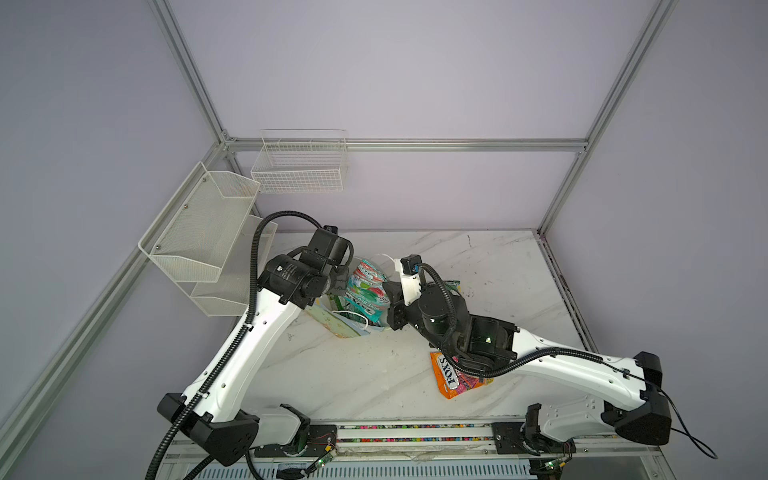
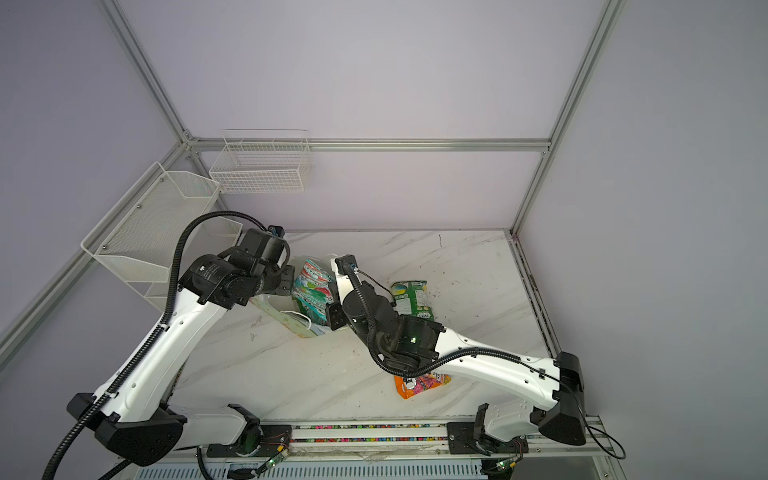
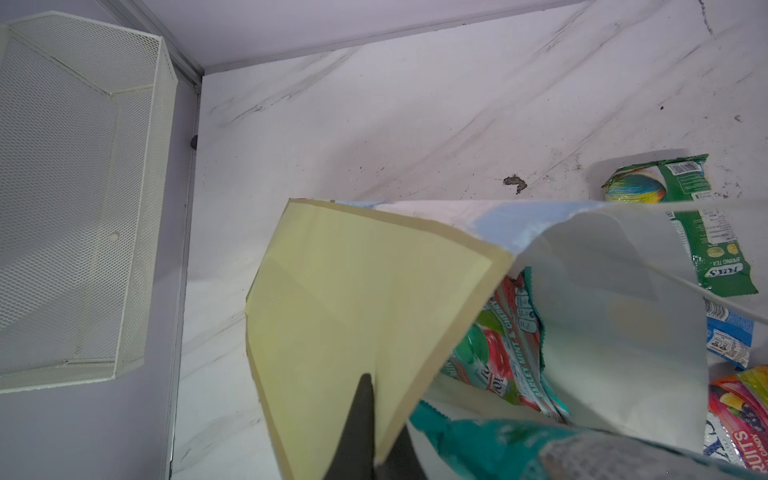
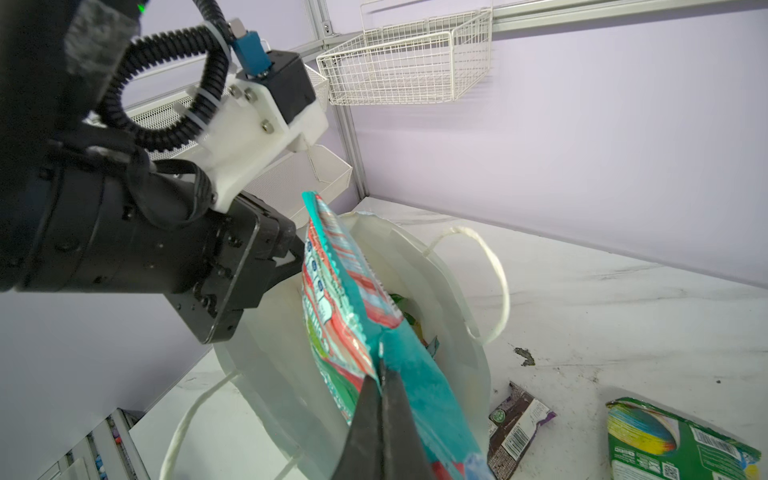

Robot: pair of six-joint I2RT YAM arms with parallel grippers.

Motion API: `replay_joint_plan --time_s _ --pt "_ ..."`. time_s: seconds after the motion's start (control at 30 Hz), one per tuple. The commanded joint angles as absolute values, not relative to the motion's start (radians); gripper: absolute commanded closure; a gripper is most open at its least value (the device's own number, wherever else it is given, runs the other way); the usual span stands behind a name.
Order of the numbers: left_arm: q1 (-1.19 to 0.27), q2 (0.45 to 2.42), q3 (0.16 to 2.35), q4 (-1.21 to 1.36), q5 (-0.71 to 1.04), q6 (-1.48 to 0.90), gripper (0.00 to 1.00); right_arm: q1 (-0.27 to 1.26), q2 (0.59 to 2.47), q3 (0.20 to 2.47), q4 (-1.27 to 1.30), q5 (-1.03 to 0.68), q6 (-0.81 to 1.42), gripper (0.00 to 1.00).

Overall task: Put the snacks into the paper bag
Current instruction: 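Lower the teal packet into the bag and open the right gripper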

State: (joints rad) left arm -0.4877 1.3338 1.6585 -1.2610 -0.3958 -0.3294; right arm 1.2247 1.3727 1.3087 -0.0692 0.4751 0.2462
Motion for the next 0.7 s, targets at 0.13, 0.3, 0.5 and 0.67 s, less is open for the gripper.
replay_joint_plan --time_s 0.13,0.3,0.5,0.67 --pt "-0.494 1.332 1.743 -1.286 -0.396 -0.322 1.0 1.229 1.428 1.299 0.105 0.47 0.309 1.0" --pt "-0.494 1.332 1.745 -1.29 -0.4 -0.319 1.0 1.227 1.508 1.337 0.079 0.286 0.29 0.74" --pt "-0.494 1.322 1.743 -1.292 -0.408 -0.322 1.0 1.227 1.424 1.263 0.112 0.263 0.286 0.44" --pt "-0.494 1.324 1.742 -1.292 -0.407 -0.325 1.0 1.228 1.32 1.228 0.077 0.346 0.301 0.38"
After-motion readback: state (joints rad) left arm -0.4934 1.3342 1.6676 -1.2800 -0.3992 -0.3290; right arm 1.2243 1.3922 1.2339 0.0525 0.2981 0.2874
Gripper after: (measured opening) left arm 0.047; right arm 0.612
